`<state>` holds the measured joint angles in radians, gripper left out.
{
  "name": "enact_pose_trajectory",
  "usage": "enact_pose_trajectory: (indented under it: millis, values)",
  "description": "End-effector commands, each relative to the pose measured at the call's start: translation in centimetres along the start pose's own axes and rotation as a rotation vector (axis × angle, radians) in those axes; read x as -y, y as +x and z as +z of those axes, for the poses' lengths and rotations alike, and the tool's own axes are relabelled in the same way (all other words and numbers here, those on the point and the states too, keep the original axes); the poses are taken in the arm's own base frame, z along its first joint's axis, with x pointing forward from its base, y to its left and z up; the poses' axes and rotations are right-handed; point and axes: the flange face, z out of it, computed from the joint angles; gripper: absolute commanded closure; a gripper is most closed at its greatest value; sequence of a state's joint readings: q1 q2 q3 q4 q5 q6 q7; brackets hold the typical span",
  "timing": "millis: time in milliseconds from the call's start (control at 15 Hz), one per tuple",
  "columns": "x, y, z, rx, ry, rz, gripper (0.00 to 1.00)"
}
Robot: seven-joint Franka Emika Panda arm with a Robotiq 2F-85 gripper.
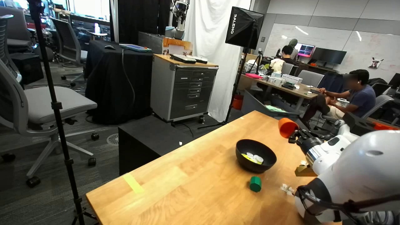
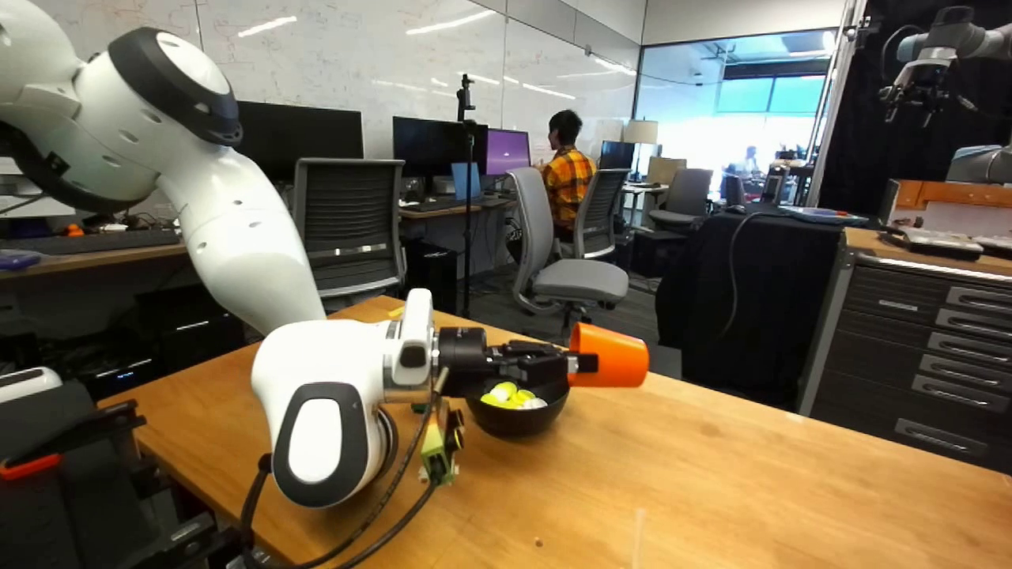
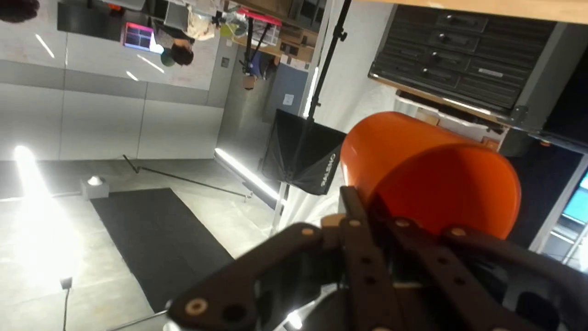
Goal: Pour the coins from the cup into the bowl
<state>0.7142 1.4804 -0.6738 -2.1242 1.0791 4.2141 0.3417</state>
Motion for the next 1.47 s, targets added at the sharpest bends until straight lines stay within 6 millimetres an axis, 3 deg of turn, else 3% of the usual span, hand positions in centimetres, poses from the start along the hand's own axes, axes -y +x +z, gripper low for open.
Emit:
enact_pose_trajectory:
  millis: [0,267,800,1400]
  values:
    - [-0.9,0.2,5.1,0.031,-0.046,0.099,0.96]
    - [-1.8,1.2,8.7,0.085,-0.084,0.187,0.96]
    - [-1.5,3.7,11.2,0.275,-0.100,0.320,0.96]
    - [-5.4,8.8,16.4,0.704,-0.094,0.440,0.96]
